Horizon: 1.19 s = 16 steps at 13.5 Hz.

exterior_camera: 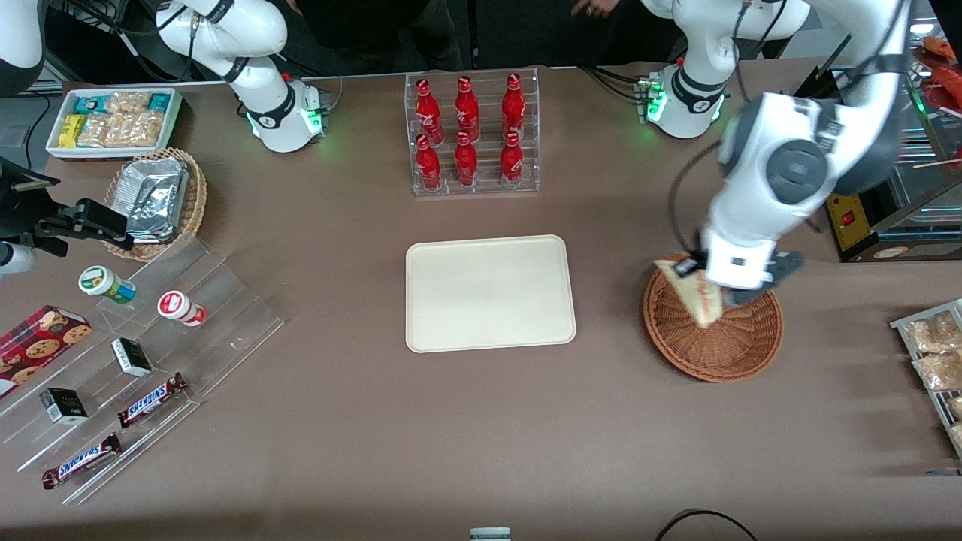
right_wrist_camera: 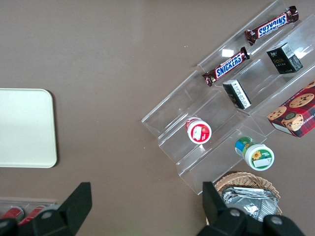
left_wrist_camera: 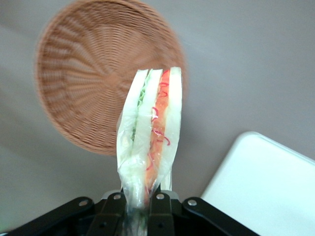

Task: Place sandwich from basket to tray
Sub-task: 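Carry the held sandwich over to the white tray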

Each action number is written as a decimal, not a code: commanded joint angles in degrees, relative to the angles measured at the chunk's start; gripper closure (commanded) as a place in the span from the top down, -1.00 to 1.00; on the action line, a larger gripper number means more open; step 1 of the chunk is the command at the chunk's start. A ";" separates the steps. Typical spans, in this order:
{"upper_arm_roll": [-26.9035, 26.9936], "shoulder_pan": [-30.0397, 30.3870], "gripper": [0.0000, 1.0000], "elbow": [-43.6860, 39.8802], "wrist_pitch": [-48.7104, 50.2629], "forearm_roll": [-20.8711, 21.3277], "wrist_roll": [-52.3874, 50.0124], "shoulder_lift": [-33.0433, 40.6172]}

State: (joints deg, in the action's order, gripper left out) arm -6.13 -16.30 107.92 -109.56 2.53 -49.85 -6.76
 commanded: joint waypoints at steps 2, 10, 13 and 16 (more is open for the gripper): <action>0.68 -9.69 -1.00 -9.46 1.10 -0.07 -0.87 -8.69; 0.68 -22.63 -1.00 -31.35 0.14 0.20 -3.06 -31.81; 0.59 -24.74 -1.00 -32.42 -4.42 0.29 -3.24 -35.42; 0.68 -25.88 -1.00 -32.51 -7.06 0.46 -4.99 -37.97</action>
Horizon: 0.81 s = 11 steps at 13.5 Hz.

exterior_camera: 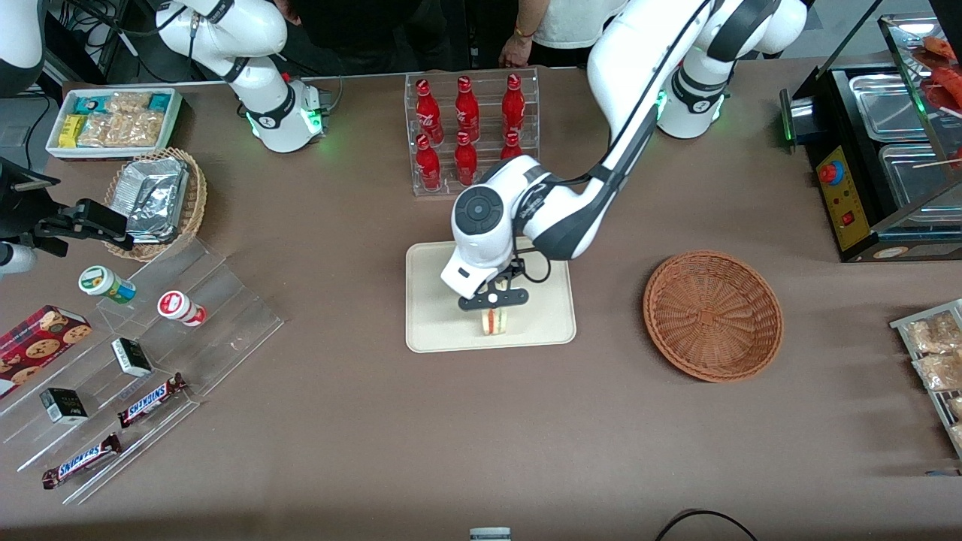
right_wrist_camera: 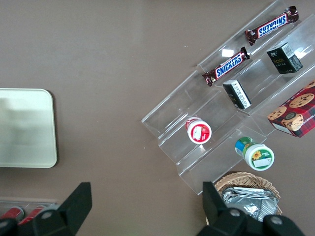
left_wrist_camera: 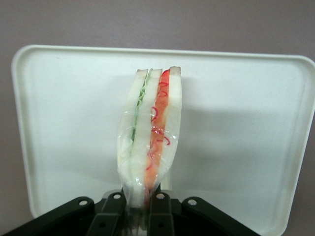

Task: Place sandwich from basket to tray
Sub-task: 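Lower the sandwich onto the tray and open the left gripper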

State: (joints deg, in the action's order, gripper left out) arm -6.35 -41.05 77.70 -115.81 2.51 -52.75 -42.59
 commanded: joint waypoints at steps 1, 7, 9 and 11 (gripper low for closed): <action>0.99 -1.83 -1.00 -2.29 -1.78 0.56 -2.35 -2.67; 1.07 -2.28 0.97 -1.68 -1.79 0.57 -2.36 -3.38; 1.07 -2.19 0.98 -1.76 -1.36 0.65 -2.36 -3.03; 1.16 -1.84 0.98 -1.85 0.91 0.57 -2.44 -1.11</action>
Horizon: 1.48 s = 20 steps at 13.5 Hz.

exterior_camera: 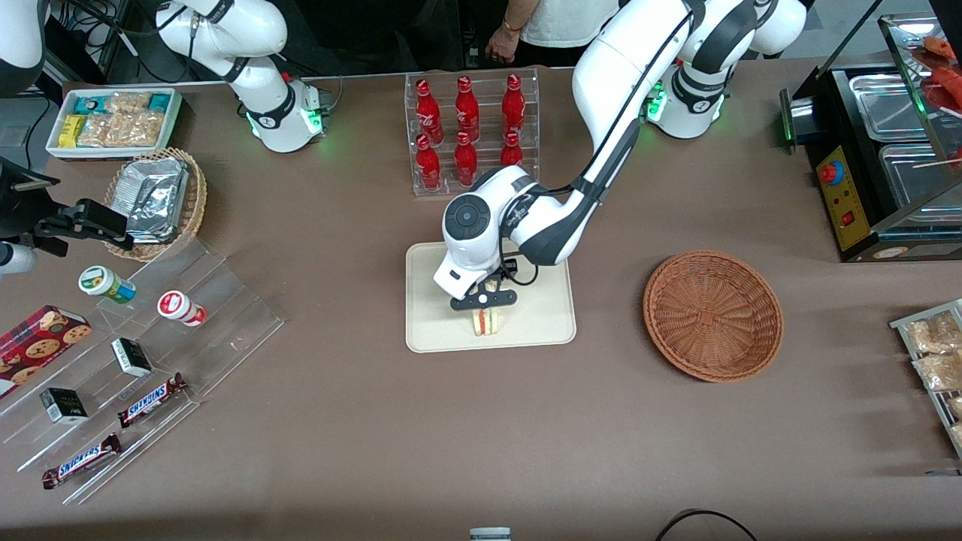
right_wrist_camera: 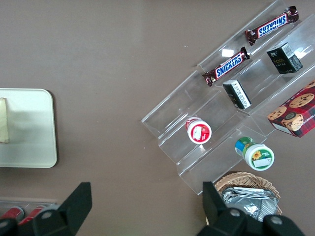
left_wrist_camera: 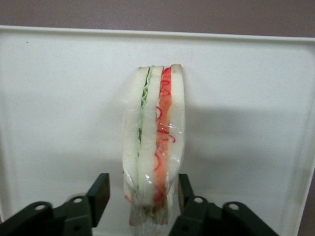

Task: Place sandwich from basket to tray

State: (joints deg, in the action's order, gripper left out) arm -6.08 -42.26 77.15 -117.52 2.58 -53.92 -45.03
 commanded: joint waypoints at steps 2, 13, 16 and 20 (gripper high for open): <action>1.16 0.85 0.98 -1.65 8.60 -0.12 -1.63 5.63; 1.25 20.52 0.98 0.19 36.30 -0.21 7.65 30.69; 1.25 27.21 0.99 0.72 40.95 -0.30 20.31 34.21; 1.25 35.12 0.99 2.21 43.69 -0.30 35.77 37.90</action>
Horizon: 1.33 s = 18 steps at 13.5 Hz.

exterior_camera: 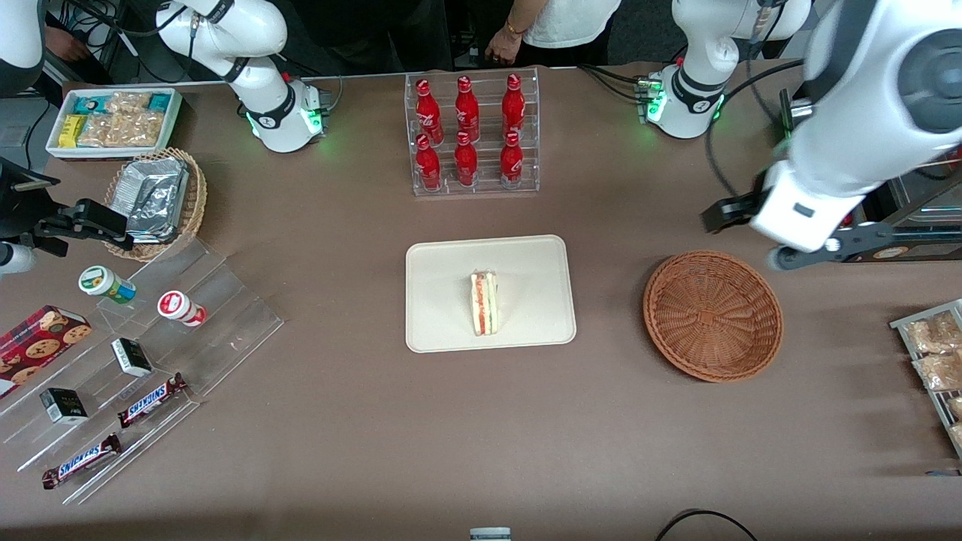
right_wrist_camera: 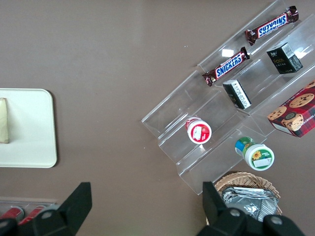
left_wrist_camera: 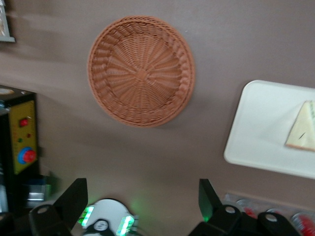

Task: Place sandwich from basket to tray

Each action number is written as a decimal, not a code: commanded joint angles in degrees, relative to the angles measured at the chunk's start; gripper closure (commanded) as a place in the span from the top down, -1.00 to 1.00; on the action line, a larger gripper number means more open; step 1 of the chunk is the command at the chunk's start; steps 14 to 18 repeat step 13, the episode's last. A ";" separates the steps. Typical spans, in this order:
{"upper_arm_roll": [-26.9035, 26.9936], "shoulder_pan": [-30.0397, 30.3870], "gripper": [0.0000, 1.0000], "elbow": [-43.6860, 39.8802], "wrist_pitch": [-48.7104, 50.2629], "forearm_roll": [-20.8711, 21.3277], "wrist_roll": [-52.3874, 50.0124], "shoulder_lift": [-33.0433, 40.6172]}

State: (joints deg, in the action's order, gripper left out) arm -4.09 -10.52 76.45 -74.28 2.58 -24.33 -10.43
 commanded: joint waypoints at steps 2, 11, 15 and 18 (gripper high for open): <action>-0.75 7.07 0.99 3.97 0.71 -0.47 13.84 5.06; 2.77 9.91 0.99 3.80 2.73 -1.97 23.98 6.91; 2.77 9.73 0.99 3.27 3.09 -1.97 24.95 6.83; 2.77 9.73 0.99 3.27 3.09 -1.97 24.95 6.83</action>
